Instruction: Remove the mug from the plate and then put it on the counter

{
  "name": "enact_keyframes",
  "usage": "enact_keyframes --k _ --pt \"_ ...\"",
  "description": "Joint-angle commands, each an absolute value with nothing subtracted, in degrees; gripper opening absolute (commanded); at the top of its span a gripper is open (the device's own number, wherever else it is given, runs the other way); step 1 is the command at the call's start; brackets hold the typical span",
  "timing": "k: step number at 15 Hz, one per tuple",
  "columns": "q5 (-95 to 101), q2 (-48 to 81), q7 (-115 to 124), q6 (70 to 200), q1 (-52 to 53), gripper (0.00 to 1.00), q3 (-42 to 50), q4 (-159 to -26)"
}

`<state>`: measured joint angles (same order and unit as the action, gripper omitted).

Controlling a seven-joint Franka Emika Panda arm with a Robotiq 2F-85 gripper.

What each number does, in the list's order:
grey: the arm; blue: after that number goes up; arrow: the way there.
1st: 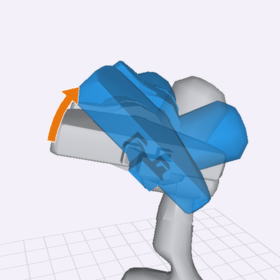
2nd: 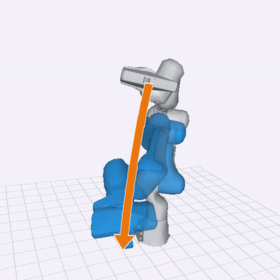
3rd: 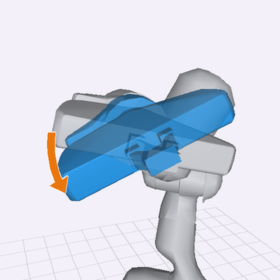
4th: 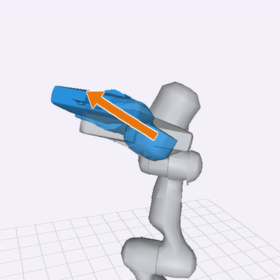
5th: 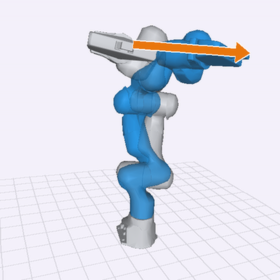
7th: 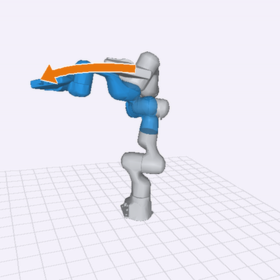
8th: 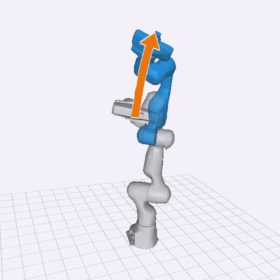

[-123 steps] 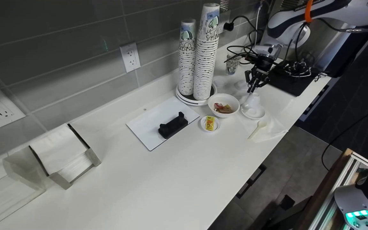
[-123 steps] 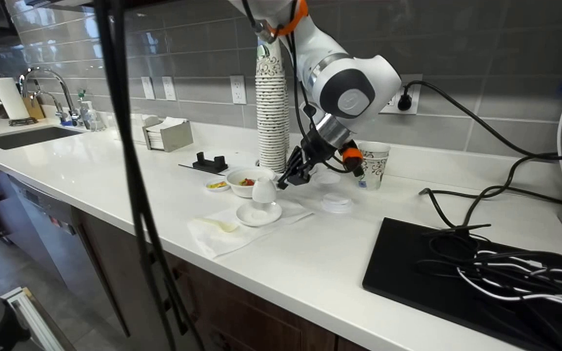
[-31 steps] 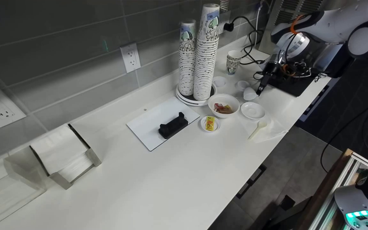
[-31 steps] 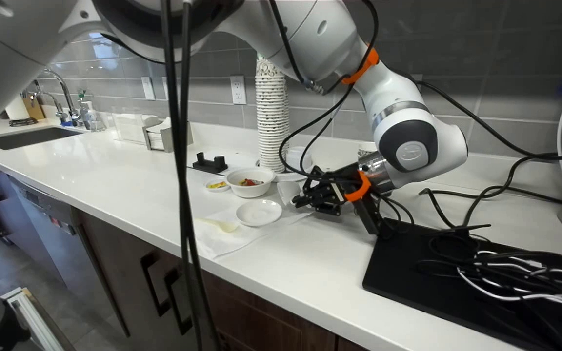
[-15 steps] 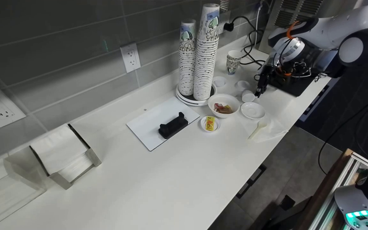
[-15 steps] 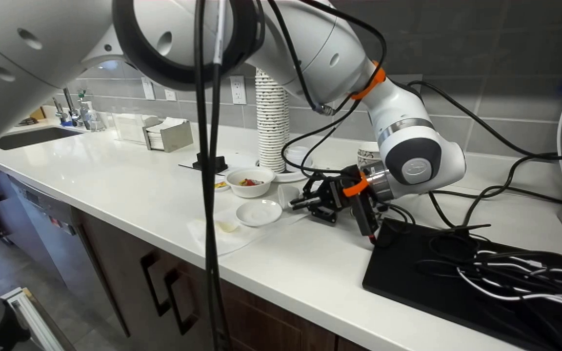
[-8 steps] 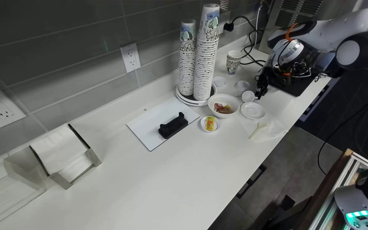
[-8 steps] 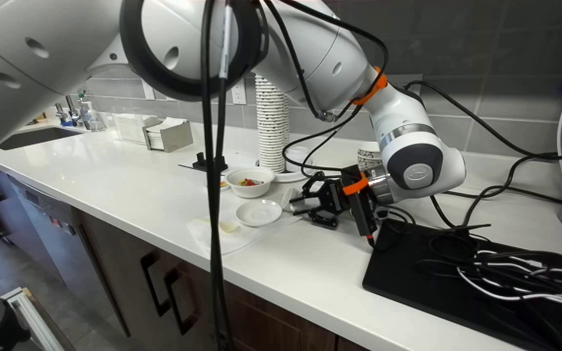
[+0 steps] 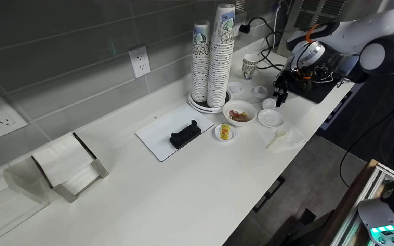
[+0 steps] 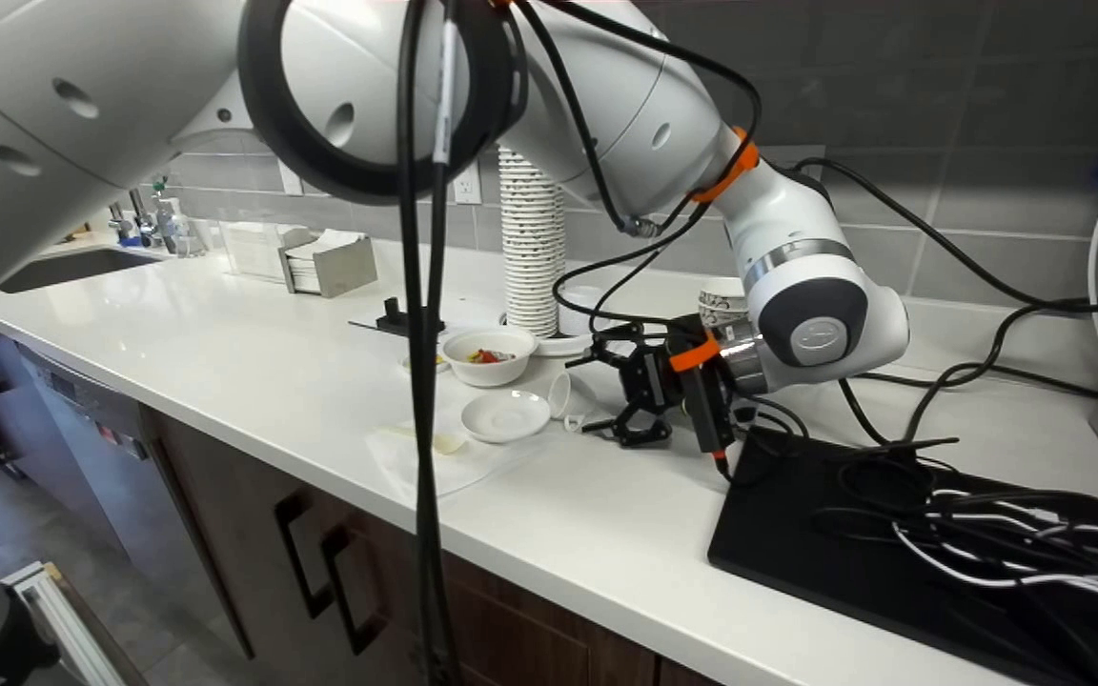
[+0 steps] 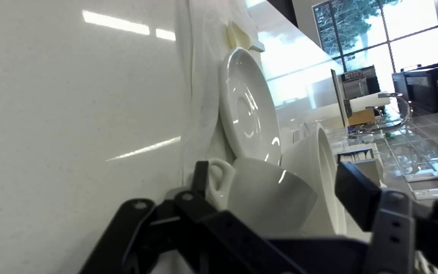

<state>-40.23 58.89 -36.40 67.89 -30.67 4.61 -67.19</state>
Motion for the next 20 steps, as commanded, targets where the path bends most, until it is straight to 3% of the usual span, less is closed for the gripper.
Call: enact_keyframes --k 1,7,20 --pt "-39.3 57.3 -36.2 68.2 -29.5 1.00 4.9 -68.9" --pt "-36.1 51.7 -35.8 72.1 -25.2 1.00 6.6 -74.4" --pt "-18.7 27.6 -16.0 105.2 -13.6 1.00 8.7 -103.8"
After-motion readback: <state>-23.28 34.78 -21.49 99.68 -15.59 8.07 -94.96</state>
